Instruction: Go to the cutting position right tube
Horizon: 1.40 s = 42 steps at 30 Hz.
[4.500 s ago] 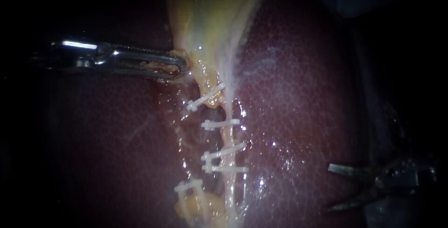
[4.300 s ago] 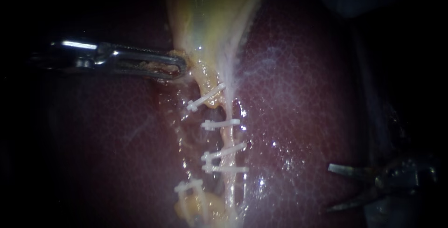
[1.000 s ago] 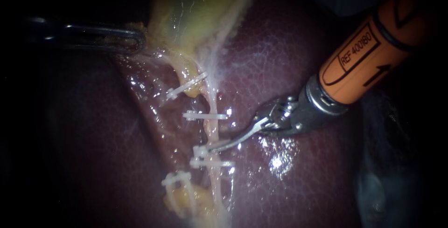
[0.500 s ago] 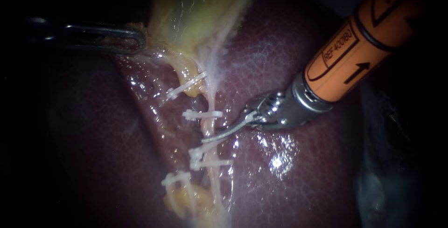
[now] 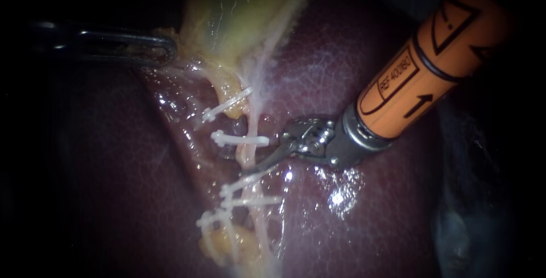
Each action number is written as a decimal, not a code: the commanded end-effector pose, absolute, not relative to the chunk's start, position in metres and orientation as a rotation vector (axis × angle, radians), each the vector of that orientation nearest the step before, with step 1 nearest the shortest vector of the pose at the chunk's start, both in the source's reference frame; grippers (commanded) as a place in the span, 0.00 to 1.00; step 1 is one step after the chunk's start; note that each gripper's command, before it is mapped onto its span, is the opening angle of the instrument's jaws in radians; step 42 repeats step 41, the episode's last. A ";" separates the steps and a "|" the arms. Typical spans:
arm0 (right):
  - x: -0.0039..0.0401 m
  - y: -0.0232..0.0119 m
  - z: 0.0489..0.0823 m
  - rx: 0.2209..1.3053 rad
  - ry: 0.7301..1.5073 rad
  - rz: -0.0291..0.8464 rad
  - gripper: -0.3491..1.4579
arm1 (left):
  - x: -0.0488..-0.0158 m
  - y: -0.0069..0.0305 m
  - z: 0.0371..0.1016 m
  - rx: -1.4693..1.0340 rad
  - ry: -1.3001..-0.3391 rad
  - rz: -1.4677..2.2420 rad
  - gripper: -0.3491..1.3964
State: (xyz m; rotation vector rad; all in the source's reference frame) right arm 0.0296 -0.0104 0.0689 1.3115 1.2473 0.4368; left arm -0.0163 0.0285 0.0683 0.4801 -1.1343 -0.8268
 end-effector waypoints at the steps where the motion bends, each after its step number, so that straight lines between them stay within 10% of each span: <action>1: 0.0298 -0.0105 0.0689 1.306 1.251 0.425 0.71 | -0.0163 0.0285 0.0683 0.479 -1.134 -0.828 0.00; 14: 0.0321 -0.0109 0.0680 1.290 1.326 0.262 0.66 | -0.0164 0.0284 0.0682 0.479 -1.133 -0.828 0.00; 42: 0.0323 -0.0089 0.0624 1.330 1.421 0.291 0.76 | -0.0165 0.0285 0.0682 0.478 -1.133 -0.829 0.00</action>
